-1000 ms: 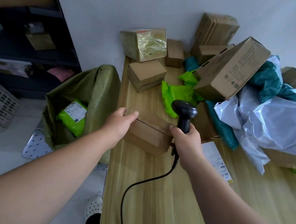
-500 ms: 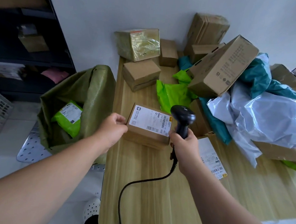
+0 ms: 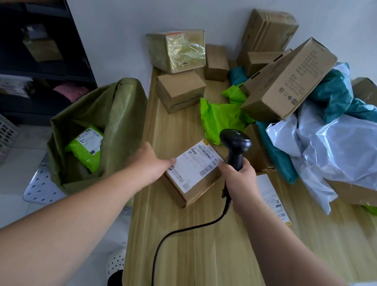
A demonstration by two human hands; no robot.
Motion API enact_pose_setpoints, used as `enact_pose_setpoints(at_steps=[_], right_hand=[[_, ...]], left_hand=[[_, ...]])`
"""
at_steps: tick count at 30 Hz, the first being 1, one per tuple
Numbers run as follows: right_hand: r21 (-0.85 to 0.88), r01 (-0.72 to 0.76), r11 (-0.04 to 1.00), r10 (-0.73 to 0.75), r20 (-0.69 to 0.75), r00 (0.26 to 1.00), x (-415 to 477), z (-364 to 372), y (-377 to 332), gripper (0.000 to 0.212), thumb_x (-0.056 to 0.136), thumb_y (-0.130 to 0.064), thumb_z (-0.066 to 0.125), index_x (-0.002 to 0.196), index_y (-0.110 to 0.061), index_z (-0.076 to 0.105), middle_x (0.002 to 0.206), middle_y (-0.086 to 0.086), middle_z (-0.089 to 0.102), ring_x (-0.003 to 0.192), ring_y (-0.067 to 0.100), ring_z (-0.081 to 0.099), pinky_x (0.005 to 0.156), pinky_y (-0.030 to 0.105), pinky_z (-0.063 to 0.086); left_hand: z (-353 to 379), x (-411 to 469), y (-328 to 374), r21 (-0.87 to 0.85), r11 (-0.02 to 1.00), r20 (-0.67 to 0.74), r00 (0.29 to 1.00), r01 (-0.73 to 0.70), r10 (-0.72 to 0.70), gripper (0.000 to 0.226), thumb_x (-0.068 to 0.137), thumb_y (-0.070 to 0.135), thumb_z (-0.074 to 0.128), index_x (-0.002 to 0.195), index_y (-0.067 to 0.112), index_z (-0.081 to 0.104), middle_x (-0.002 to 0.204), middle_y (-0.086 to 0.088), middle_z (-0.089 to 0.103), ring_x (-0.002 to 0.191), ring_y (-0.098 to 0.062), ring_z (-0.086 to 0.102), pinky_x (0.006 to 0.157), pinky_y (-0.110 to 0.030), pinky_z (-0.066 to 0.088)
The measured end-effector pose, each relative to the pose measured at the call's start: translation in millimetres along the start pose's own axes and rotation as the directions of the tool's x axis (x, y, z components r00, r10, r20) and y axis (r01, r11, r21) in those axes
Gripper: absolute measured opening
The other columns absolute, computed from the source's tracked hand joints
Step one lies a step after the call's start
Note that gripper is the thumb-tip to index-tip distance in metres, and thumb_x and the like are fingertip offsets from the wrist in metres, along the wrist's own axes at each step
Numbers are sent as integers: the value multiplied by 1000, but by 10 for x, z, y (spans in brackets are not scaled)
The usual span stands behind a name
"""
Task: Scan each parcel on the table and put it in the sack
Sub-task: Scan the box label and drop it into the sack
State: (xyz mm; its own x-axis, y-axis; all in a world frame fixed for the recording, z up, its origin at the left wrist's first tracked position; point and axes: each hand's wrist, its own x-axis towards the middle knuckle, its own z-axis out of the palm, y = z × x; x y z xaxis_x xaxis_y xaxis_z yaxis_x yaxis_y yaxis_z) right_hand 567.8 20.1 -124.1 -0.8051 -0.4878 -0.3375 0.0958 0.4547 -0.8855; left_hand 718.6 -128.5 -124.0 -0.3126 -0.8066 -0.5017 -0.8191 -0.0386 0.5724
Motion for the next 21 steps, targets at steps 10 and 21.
enact_pose_setpoints(at_steps=[10,21], right_hand=[[32,-65,997,66,-9,998,-141,117,223,11,85,-29,69,90,-30,59,83,-8,69,74,7,65,65,32,51],[160,-45,986,33,76,997,-54,72,-61,13,88,-22,69,96,-30,62,81,-14,74,76,4,71,62,22,55]], left_hand=[[236,138,78,-127,991,346,935,-31,74,58,85,47,65,128,11,52,118,-4,65,100,-22,65,93,-36,50],[73,-4,131,-540,813,387,922,216,11,52,73,30,79,109,24,41,94,-6,69,82,-21,67,62,-34,50]])
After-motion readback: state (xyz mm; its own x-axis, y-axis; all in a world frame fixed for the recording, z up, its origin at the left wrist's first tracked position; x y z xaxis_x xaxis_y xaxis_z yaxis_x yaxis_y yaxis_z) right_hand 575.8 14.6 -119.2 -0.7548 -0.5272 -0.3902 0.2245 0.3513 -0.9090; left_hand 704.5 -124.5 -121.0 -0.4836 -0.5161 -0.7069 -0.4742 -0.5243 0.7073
